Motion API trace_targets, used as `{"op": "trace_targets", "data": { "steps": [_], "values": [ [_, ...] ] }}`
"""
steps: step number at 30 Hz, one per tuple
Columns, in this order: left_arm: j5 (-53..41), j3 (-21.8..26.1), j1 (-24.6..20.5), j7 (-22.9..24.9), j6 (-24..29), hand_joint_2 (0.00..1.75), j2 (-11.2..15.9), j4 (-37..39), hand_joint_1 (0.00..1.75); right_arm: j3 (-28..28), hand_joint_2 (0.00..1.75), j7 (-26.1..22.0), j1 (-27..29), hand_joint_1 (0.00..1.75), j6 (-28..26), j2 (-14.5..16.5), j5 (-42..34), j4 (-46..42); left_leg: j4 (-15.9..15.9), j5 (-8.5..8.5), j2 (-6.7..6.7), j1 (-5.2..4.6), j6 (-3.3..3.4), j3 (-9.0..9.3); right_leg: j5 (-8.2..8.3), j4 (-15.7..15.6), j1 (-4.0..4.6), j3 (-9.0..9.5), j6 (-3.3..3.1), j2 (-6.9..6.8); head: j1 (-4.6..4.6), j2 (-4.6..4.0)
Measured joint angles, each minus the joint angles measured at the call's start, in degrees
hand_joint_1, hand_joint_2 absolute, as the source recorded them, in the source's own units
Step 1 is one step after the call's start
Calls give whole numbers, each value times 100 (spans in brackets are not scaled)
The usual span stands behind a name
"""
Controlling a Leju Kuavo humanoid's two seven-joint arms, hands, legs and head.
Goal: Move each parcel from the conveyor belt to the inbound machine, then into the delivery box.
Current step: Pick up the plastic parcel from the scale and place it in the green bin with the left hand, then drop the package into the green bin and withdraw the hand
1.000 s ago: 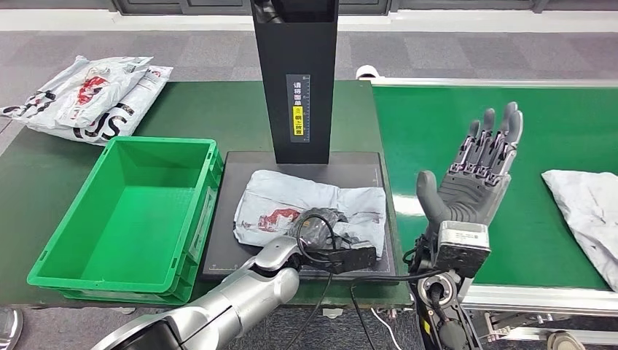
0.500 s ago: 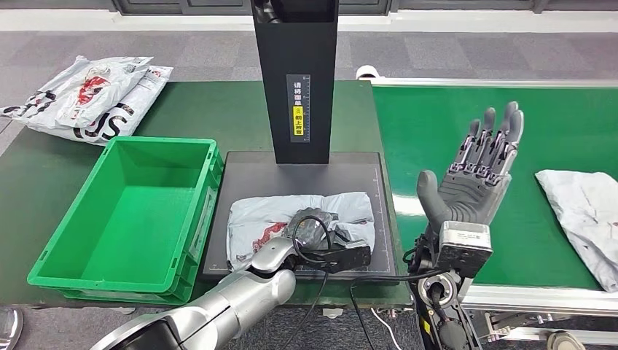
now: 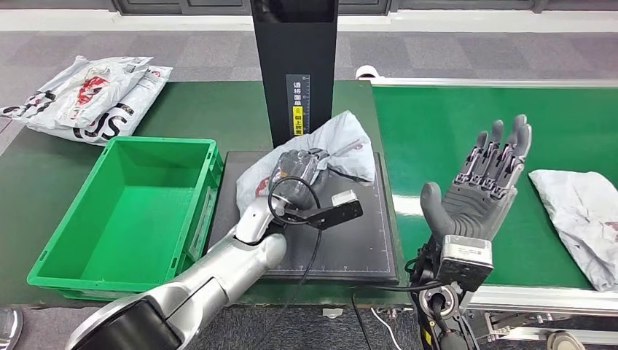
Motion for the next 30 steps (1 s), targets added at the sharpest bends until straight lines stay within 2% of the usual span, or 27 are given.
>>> {"op": "trace_targets", "data": {
  "steps": [3,5,10,14,16,18,22,25,30],
  "values": [
    [-630,332,85,10,163,175,213,-776,175,-26,175,-67,40,0,0,-8,-55,-5,0,1,1,1,-1,-1,0,1,1,-2,-1,1,0,0],
    [-915,579,125,60,52,175,410,-1462,175,-56,175,-142,83,0,0,-15,-111,-5,-1,1,2,1,-1,-1,0,1,1,-2,-1,2,0,-1],
    [-1178,1156,280,180,-44,175,915,-3003,175,-162,175,-208,243,0,0,-79,-174,-45,-2,0,4,5,-1,-1,-1,1,4,-2,-3,4,0,0],
    [-2010,1629,466,630,-58,175,1342,-3911,175,-250,175,-216,417,0,0,-134,-135,-163,-4,0,5,6,-2,0,-4,1,5,-2,-4,5,0,-2],
    [-2469,1907,564,876,-70,175,1550,-4178,175,-291,175,-203,521,0,0,-149,-97,-255,-4,0,7,6,-2,0,-4,1,5,-4,-4,6,-1,-2],
    [-2602,2157,649,928,-52,175,1704,-4334,175,-318,175,-188,595,0,0,-158,-77,-331,-4,0,8,6,-3,0,-4,1,5,-5,-5,6,-1,-1],
    [-2736,2420,743,991,-49,175,1866,-4492,175,-332,175,-175,647,0,0,-166,-50,-414,-4,2,2,6,-3,-1,-4,1,5,0,-4,2,0,-1],
    [-3192,2602,880,1412,-61,175,2045,-4545,175,-332,175,-115,704,0,0,-166,-8,-466,-5,0,9,5,-5,2,-3,1,3,3,-5,8,0,0],
    [-3647,3415,1597,1947,-156,175,2425,-4583,175,-332,175,37,844,0,0,-198,94,-613,-9,-12,47,4,-17,17,-8,1,8,-5,-12,53,-1,0]
  ]
}}
